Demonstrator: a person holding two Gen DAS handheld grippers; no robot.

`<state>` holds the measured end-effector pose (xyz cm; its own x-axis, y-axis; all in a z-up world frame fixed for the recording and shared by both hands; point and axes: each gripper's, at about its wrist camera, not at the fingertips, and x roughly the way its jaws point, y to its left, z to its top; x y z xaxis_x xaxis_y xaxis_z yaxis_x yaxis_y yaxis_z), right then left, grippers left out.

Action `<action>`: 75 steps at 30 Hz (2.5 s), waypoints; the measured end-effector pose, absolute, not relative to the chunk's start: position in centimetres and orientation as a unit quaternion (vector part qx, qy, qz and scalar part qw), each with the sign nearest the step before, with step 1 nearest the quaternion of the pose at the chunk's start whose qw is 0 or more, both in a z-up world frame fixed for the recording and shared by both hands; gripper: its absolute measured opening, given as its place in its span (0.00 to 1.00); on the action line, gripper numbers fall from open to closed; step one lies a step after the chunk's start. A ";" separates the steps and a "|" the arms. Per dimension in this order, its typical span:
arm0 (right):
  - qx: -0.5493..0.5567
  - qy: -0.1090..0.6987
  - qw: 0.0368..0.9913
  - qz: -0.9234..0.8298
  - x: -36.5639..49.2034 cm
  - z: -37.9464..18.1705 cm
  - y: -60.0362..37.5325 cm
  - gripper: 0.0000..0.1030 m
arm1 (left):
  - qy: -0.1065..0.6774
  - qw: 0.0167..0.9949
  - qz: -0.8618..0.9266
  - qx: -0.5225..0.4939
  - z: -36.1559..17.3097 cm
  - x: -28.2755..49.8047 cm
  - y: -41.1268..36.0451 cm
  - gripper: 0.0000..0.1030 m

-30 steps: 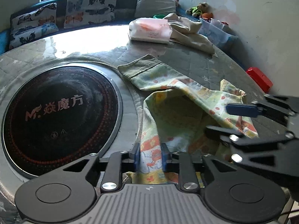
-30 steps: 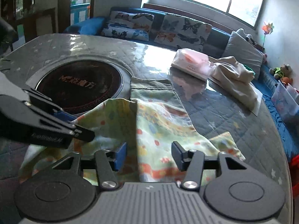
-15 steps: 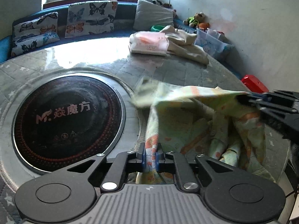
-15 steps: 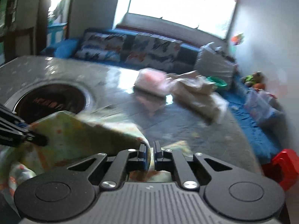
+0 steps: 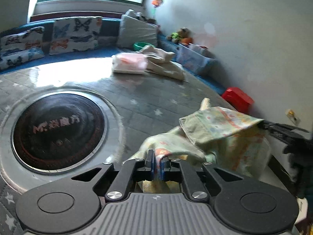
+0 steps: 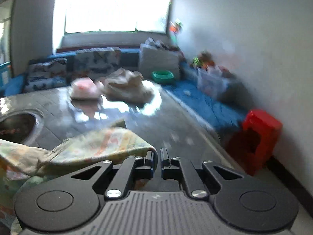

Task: Fold clothes

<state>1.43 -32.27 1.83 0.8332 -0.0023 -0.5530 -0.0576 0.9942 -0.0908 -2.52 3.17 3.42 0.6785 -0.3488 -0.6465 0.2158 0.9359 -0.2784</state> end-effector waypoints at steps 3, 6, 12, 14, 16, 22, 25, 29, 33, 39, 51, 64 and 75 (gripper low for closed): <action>-0.051 0.331 0.942 -0.008 1.5 0.1 -33.4 0.11 | 0.385 0.903 -0.173 -0.082 2.6 -3.5 2.9 0.07; -0.043 0.353 0.935 -0.013 1.4 -0.7 -34.4 0.23 | 0.407 0.892 -0.183 -0.077 1.4 -4.2 2.8 0.07; -0.053 0.331 0.942 0.023 0.4 1.1 -33.8 0.45 | 0.447 0.874 -0.178 -0.071 -1.0 -5.3 3.5 0.07; -0.064 0.314 0.946 0.049 -0.1 1.8 -32.9 0.54 | 0.454 0.871 -0.172 -0.071 -1.6 -5.7 3.9 0.07; -0.074 0.300 0.947 0.083 -0.2 2.3 -31.3 0.56 | 0.461 0.869 -0.167 -0.071 -1.9 -6.2 4.2 0.07; -0.093 0.299 0.927 0.209 1.5 1.5 -25.0 0.65 | 0.469 0.867 -0.151 -0.072 -2.1 -7.0 5.2 0.10; -0.120 0.303 0.916 0.232 2.7 0.1 -22.3 0.65 | 0.464 0.871 -0.141 -0.076 -1.6 -7.1 5.9 0.15; -0.128 0.327 0.906 0.236 4.4 -1.7 -21.0 0.49 | 0.443 0.883 -0.136 -0.071 0.0 -7.3 6.7 0.28; -0.116 0.329 0.908 0.232 4.4 -1.7 -21.9 0.21 | 0.425 0.892 -0.135 -0.079 1.1 -6.9 7.3 0.44; -0.107 0.320 0.929 0.154 4.2 -1.2 -26.0 0.12 | 0.415 0.894 -0.134 -0.098 1.5 -5.0 7.5 0.49; -0.086 0.359 0.926 0.083 3.9 -4.2 -30.9 0.39 | 0.412 0.899 -0.123 -0.090 -0.6 0.6 3.2 0.69; -0.108 0.359 0.916 0.141 3.0 -3.8 -26.7 0.41 | 0.438 0.891 -0.087 -0.076 -2.8 4.6 2.6 0.29; -0.124 0.350 0.901 0.223 4.1 -3.9 -19.5 0.40 | 0.390 0.917 -0.010 -0.080 -0.6 3.9 9.1 0.08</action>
